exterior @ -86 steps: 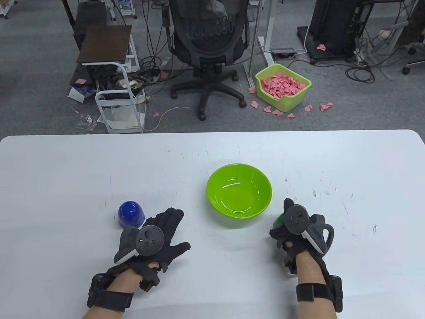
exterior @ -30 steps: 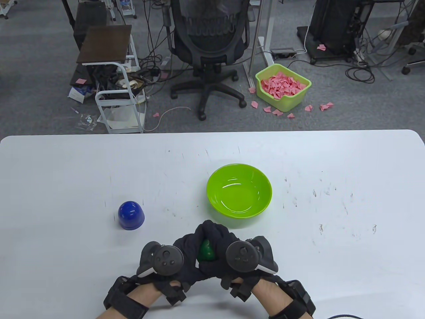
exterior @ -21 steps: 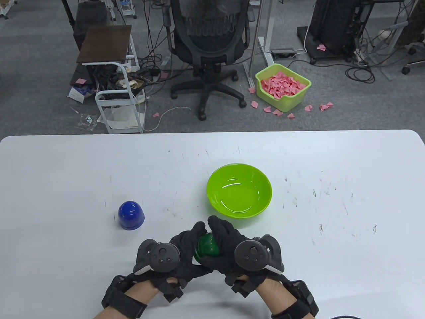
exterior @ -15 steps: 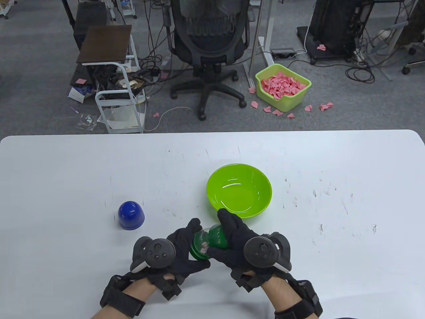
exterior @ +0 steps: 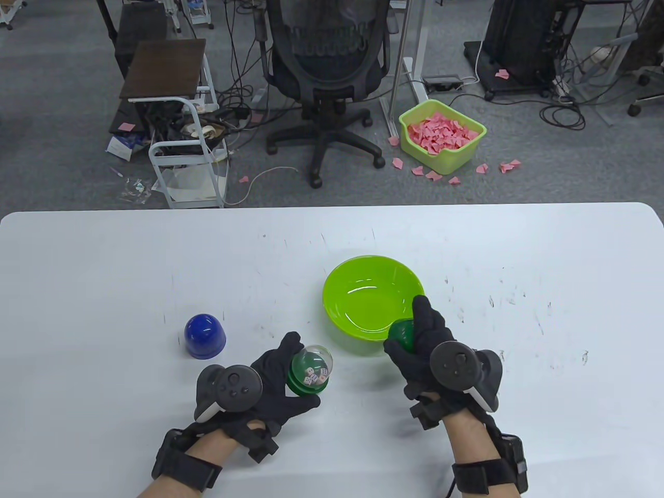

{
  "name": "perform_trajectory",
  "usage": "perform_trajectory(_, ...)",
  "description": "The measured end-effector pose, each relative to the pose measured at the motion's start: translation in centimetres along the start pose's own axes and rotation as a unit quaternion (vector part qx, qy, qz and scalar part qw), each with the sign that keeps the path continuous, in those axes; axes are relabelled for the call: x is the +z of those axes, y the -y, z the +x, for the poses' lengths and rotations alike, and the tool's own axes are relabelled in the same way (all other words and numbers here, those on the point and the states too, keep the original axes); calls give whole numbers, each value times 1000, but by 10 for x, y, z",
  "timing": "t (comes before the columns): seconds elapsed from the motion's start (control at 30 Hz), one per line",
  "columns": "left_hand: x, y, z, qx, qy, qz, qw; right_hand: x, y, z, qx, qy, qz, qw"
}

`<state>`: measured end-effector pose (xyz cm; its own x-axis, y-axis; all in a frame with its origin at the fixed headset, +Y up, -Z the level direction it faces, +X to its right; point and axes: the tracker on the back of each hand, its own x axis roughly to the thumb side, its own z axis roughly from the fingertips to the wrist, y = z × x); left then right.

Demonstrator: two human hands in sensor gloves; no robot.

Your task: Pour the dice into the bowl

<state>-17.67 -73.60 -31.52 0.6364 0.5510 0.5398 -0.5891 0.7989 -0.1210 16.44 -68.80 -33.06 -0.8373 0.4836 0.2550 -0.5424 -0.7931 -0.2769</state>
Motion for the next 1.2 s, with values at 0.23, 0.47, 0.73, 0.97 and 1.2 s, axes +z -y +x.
perform_trajectory(0.23,0,-2,-1,2,-5,4,1000,-3,-1,-28,36,-76,28,996)
perform_trajectory(0.47,0,-5,-5,5,-14,5,1000,-6,-17,-41,108,-125,110,980)
perform_trajectory(0.73,0,-6,-7,3,-19,4,1000,-6,-37,-48,149,-147,186,960)
perform_trajectory(0.97,0,-7,-8,3,-23,3,1000,-6,-45,-50,160,-148,199,955)
perform_trajectory(1.2,0,-7,-9,3,-25,4,1000,-5,-52,-54,171,-156,211,950)
